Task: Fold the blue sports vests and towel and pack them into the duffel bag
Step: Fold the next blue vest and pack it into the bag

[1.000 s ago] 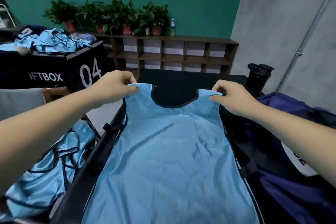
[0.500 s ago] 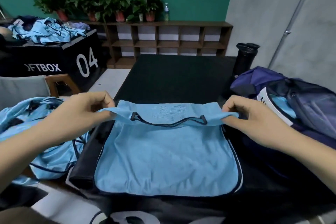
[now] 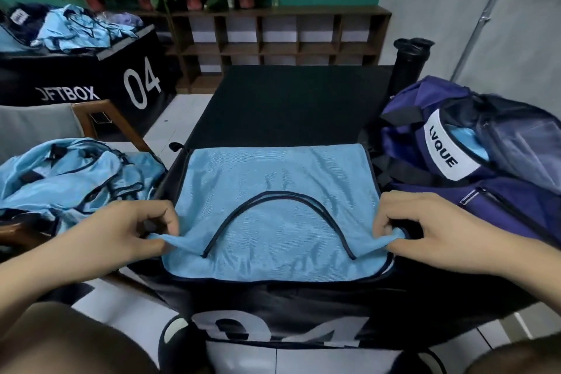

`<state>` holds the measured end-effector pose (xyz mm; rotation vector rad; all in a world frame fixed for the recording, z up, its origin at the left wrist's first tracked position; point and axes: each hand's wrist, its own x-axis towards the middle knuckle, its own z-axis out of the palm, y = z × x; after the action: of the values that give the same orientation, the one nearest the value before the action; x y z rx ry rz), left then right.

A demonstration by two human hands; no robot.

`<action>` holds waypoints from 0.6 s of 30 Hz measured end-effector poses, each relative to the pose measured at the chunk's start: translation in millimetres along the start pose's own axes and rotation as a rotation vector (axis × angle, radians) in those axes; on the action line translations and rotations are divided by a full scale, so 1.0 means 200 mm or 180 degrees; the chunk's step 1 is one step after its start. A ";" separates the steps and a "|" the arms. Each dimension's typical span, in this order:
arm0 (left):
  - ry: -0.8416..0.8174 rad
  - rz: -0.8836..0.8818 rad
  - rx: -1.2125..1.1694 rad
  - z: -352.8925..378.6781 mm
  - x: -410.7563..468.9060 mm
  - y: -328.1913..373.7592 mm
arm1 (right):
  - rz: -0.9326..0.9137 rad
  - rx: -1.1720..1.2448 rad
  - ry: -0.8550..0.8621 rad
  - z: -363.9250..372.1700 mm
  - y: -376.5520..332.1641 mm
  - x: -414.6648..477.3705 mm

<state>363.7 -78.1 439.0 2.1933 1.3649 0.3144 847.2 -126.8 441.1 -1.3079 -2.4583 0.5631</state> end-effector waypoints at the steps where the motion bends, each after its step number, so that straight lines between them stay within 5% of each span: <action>1: -0.0082 -0.0035 0.0019 0.00 -0.01 -0.02 | -0.0015 -0.0103 -0.0057 0.01 0.01 -0.01; 13: -0.0607 -0.0235 0.0229 0.05 -0.01 -0.03 | -0.0055 -0.0361 -0.0522 0.09 0.09 -0.04; 18: -0.0053 -0.0312 -0.0214 0.03 0.07 0.01 | -0.0041 -0.0172 -0.0056 0.05 0.12 -0.02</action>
<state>375.2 -68.1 433.2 2.0624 1.4268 0.3005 861.7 -119.3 420.9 -1.3119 -2.5110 0.5105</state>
